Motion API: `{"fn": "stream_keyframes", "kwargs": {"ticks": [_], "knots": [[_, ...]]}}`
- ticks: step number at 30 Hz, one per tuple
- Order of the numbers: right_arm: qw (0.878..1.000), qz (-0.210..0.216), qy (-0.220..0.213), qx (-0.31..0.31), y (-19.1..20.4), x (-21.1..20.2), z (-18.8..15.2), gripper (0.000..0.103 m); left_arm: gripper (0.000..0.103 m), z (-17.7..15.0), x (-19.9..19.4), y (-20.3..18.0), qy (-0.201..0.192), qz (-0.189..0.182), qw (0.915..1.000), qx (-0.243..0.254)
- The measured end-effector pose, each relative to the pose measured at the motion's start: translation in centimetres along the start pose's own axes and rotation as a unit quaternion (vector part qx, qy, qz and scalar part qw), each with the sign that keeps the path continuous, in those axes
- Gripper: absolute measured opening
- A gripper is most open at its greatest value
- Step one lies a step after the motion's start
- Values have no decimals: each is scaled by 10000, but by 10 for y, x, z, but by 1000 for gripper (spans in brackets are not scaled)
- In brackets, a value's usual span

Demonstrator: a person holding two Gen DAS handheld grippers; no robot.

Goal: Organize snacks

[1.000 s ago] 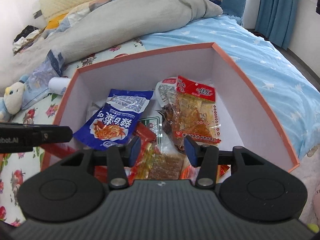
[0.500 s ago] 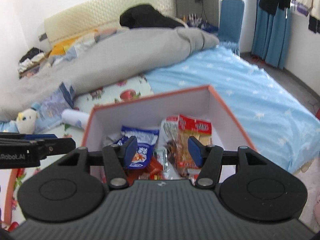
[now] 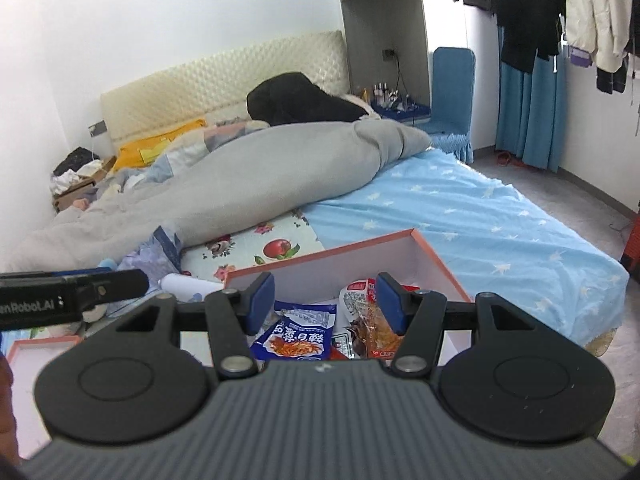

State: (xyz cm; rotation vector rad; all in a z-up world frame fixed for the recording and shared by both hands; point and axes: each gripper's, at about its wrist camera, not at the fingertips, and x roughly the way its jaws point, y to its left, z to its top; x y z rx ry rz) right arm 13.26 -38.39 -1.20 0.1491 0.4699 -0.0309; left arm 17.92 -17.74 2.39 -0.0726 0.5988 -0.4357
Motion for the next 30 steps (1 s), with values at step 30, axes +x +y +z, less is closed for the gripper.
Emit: {"fn": "stream_keyframes", "kwargs": {"ticks": [30], "knots": [[9999,-114,18,-55,4,-76,-80,59,55,-91,-85,-23,-113,-15,9999,46]]}}
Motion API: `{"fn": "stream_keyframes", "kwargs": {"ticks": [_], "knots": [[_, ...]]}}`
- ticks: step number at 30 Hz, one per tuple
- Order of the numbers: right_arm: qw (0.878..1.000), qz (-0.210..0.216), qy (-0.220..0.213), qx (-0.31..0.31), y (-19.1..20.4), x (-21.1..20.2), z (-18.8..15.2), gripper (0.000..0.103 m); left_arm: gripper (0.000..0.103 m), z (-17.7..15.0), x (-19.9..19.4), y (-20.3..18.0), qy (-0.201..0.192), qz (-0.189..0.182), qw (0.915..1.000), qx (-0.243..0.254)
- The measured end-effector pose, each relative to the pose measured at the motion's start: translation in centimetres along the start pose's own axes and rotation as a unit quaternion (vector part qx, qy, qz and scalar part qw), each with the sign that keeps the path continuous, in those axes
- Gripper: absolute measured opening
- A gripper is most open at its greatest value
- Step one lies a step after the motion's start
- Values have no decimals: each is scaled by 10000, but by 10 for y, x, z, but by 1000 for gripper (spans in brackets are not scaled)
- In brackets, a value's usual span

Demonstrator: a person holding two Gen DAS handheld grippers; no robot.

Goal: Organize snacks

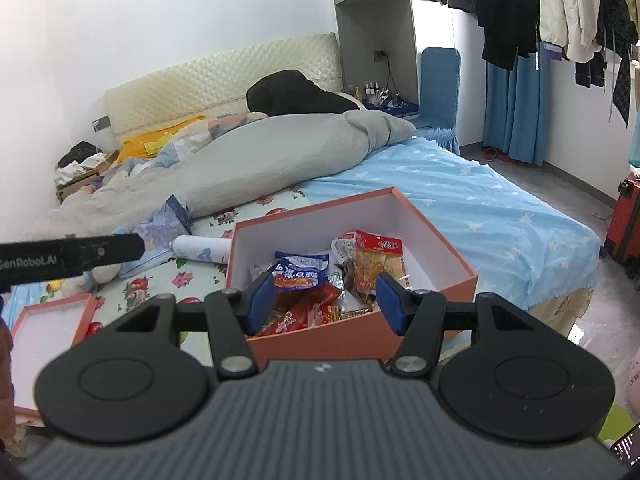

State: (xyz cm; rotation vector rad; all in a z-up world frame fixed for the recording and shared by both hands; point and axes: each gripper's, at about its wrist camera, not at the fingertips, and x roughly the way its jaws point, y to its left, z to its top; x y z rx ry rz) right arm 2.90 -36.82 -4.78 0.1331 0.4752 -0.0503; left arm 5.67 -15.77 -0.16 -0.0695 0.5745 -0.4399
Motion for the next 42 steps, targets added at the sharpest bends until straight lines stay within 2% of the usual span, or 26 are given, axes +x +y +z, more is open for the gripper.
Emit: {"fn": "stream_keyframes", "kwargs": {"ticks": [5,7,9,10,11,12,15,24,29,42], "knots": [[10000,23,65,37,3,1,-6,59,55,-7,6,8,121,19,9999,-89],[10000,28,81,47,3,2,-6,59,63,-7,7,10,135,45,9998,-124],[9999,19,87,53,1,2,-7,59,82,-7,8,11,148,103,9997,-168],[9999,-11,92,65,0,2,-7,60,86,-7,9,12,145,142,9996,-189],[9999,-34,87,68,-1,3,-7,70,91,-7,10,12,142,166,9996,-191],[9999,-60,64,60,-2,4,-6,87,94,-7,10,12,154,176,9996,-182],[9998,-198,57,-10,-4,5,-7,103,98,-6,12,11,185,321,9992,-117],[9991,-419,-99,5,-8,2,-6,103,100,-6,15,9,222,485,9986,-24],[9990,-399,-177,76,-10,1,-4,103,100,-5,19,10,322,522,9981,-70],[9993,-356,-115,77,-11,2,-5,103,100,-5,19,8,293,544,9981,-86]]}}
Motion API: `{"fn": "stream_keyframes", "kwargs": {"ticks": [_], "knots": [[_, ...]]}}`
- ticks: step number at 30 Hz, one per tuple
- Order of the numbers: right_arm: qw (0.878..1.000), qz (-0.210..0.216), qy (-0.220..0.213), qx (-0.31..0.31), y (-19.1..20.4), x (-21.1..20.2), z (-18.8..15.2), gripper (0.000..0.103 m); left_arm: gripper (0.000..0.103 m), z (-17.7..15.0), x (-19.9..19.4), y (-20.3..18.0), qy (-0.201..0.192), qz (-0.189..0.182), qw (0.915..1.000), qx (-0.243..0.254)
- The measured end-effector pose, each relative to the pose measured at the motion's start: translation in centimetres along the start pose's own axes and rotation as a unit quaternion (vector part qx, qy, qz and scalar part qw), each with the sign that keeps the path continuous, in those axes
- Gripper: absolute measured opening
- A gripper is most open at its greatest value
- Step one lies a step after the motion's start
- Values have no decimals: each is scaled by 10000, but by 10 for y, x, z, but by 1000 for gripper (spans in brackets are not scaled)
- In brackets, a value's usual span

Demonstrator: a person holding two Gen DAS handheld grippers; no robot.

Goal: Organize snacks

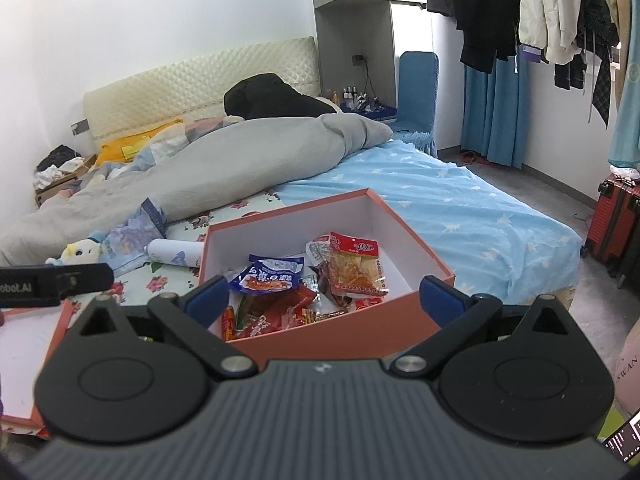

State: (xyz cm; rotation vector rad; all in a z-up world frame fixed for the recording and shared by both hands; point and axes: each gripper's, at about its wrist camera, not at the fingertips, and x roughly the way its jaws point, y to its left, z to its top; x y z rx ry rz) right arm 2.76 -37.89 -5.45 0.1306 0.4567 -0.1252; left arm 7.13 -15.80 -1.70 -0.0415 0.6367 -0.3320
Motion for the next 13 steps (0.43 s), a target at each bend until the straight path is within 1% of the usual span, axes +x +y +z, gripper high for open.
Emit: {"fn": "stream_keyframes", "kwargs": {"ticks": [4,13], "knots": [[10000,-11,34,17,-1,1,0,103,100,0,1,0,41,-4,10000,2],[10000,-35,-41,29,-1,-1,2,103,100,0,1,0,42,-6,10000,-25]]}}
